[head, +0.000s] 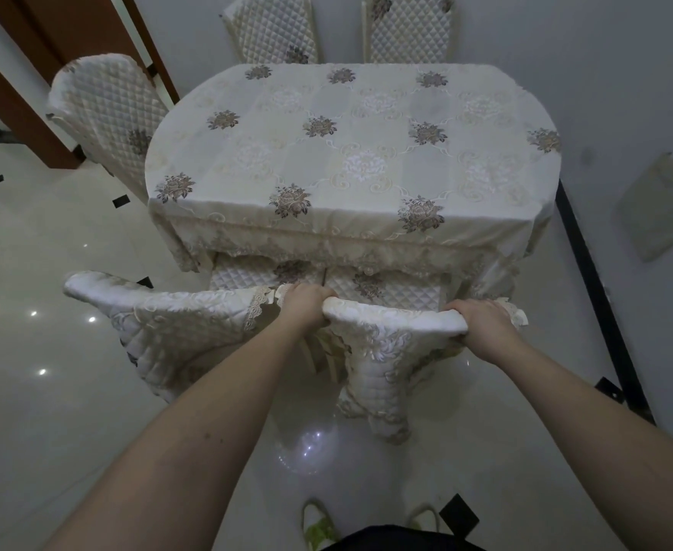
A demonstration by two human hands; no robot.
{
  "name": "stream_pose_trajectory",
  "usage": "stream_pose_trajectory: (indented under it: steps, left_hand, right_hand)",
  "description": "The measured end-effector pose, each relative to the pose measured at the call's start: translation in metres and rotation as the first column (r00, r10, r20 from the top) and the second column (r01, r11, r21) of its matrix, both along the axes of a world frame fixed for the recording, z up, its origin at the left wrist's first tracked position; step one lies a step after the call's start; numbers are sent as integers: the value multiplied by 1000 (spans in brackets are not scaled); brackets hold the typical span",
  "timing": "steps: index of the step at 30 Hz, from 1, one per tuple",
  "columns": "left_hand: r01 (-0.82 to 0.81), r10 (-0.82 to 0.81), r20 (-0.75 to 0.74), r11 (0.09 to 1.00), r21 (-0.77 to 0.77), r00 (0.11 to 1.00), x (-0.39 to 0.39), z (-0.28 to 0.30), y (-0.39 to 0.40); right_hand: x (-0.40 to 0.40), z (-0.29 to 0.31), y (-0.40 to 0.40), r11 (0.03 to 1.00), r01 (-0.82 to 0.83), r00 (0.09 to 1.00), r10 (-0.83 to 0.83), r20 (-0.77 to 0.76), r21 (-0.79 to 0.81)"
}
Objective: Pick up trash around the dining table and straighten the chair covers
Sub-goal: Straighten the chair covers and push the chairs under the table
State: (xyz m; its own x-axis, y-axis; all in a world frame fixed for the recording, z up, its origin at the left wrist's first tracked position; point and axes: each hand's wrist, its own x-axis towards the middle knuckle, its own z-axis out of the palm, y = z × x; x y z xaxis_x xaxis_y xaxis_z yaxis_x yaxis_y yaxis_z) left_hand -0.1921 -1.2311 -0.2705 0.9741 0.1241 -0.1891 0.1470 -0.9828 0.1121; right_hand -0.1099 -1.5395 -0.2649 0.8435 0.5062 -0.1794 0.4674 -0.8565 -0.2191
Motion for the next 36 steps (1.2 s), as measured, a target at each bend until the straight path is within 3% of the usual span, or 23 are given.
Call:
stream_pose_trajectory:
  steps: [10, 27, 36]
  left_hand:
    - [55, -53, -37, 997, 48, 998, 0, 4, 3]
    - [49, -49, -12, 999, 20, 999, 7, -4, 0]
    - [-113, 104, 100, 990, 84, 989, -15, -6, -4]
  right_hand:
    - [-12, 3, 8, 995, 50, 997, -45, 61, -86]
    - [2, 14, -2, 993, 5, 997, -14, -74, -115]
    - [-21, 4, -9, 996, 92, 994, -92, 63, 4]
